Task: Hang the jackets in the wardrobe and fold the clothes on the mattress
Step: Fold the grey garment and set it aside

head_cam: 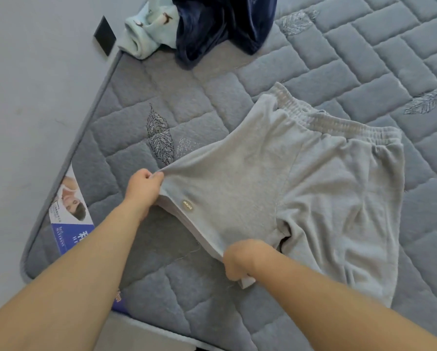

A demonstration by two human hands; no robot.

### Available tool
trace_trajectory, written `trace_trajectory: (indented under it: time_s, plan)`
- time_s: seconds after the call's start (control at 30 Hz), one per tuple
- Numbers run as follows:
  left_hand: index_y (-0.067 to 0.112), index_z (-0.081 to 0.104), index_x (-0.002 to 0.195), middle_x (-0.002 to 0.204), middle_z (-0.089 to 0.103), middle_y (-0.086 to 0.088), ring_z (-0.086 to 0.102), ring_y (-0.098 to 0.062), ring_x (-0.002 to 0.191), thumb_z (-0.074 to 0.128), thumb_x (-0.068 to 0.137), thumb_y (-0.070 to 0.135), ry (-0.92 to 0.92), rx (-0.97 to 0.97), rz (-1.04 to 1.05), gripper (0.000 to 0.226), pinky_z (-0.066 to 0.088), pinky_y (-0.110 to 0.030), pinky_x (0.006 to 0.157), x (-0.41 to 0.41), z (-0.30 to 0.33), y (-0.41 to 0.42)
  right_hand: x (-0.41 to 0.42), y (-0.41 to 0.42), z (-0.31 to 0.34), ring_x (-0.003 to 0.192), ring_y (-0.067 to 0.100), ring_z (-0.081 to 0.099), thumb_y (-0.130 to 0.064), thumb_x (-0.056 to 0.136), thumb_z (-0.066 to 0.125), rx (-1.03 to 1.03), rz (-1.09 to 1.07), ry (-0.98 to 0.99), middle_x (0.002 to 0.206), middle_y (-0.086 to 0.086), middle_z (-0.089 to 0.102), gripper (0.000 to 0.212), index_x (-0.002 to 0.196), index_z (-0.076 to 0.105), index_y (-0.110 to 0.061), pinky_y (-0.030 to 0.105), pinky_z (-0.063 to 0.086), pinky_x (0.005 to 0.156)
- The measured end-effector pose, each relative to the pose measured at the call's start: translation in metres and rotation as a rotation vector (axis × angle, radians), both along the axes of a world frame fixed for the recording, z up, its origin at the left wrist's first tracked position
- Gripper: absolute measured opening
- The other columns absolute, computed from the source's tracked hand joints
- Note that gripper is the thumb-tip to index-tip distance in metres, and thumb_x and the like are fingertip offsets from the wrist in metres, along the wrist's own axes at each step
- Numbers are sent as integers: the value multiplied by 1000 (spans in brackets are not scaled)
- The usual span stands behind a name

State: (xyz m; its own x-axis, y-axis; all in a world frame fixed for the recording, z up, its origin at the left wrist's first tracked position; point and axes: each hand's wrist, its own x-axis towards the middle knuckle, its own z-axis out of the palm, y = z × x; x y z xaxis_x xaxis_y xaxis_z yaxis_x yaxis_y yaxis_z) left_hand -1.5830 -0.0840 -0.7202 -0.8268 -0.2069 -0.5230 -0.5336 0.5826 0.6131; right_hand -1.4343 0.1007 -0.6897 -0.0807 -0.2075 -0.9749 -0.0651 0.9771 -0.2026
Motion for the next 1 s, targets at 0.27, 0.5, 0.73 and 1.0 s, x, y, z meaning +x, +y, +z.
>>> trace_trajectory:
  time_s: [0.27, 0.5, 0.73, 1.0]
  plan:
    - [-1, 68, 87, 68, 61, -6, 53, -17, 64, 61, 68, 22, -135, 305, -149, 31, 42, -29, 58, 33, 38, 41, -128, 124, 11, 58, 27, 59, -33, 94, 47, -32, -1400, 462, 84, 17, 62, 32, 94, 59, -3, 33, 55, 55]
    - [4, 73, 88, 75, 60, -15, 51, -23, 71, 57, 71, 18, -291, 522, -502, 27, 42, -38, 66, 57, 80, 67, -228, 111, -20, 117, 34, 58, -40, 84, 62, 213, -1146, 784, 133, 16, 53, 63, 132, 52, -1, 36, 51, 94]
    - [9, 79, 91, 85, 72, -15, 66, -18, 65, 60, 84, -6, -440, 694, -383, 25, 54, -25, 63, 62, 102, 85, -207, 157, 1, 67, 19, 50, -11, 91, 50, -173, -1726, 623, 78, 5, 48, 4, 92, 50, -14, 31, 48, 65]
    - [21, 79, 83, 75, 65, -1, 57, -15, 66, 68, 71, 17, -582, 597, -700, 18, 45, -22, 60, 137, 143, 244, -121, 295, 78, 103, 29, 67, -5, 86, 42, -342, -2080, 437, 113, 11, 69, 30, 104, 65, -9, 42, 56, 87]
